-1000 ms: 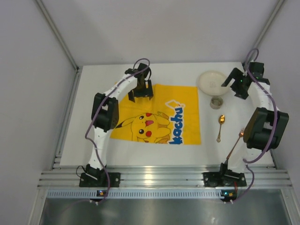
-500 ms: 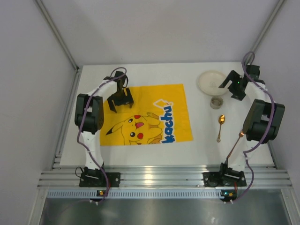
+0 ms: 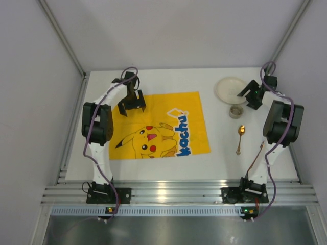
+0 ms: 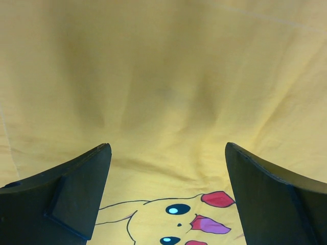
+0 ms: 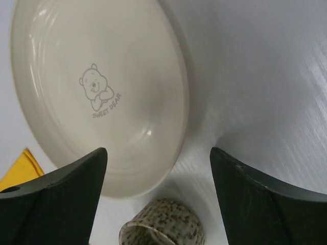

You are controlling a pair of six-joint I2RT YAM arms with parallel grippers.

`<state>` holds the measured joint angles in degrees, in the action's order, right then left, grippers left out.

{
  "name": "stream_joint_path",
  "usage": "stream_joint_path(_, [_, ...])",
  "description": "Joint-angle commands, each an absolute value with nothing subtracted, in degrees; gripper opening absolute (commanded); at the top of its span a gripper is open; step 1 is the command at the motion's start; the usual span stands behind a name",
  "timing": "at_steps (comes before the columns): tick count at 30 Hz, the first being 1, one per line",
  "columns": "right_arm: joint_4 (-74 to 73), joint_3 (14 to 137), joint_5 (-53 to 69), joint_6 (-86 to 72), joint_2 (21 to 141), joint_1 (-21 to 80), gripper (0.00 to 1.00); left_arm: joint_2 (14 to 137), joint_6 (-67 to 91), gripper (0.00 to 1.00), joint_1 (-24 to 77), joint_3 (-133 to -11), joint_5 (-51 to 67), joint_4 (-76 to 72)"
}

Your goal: Set the dinner table for one person

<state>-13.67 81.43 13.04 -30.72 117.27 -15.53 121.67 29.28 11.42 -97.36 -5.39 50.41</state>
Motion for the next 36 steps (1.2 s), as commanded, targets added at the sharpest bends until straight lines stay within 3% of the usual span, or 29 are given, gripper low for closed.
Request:
stream_joint_path(1, [-8.44, 83.76, 12.66, -33.22, 119.09, -15.56, 0.79, 120.5, 27.51, 0.98, 11.43, -102.21, -5.8, 52.56])
stream_joint_path(9, [-9.57, 89.9, 11.52, -33.05, 125.58, -13.63, 0.47, 119.18, 27.25, 0.99, 11.51, -103.8, -6.15, 54.14])
stream_joint_path(14, [-11.16, 92.72, 10.28, -33.13, 127.09, -12.48, 0.01, 118.39, 26.9, 0.98, 11.51, -101.69, -7.2, 54.41])
stream_joint_path(26, [-14.15, 103.36, 18.89, -35.15, 115.68, -10.81, 0.0, 121.89, 26.27, 0.98, 16.25, -105.18, -6.68, 53.0])
stream_joint_path(36, [-15.99, 79.12, 21.62, -33.05, 93.28, -5.45, 0.0, 133.15, 26.81, 0.98, 18.46, -115.84, -6.33, 54.23])
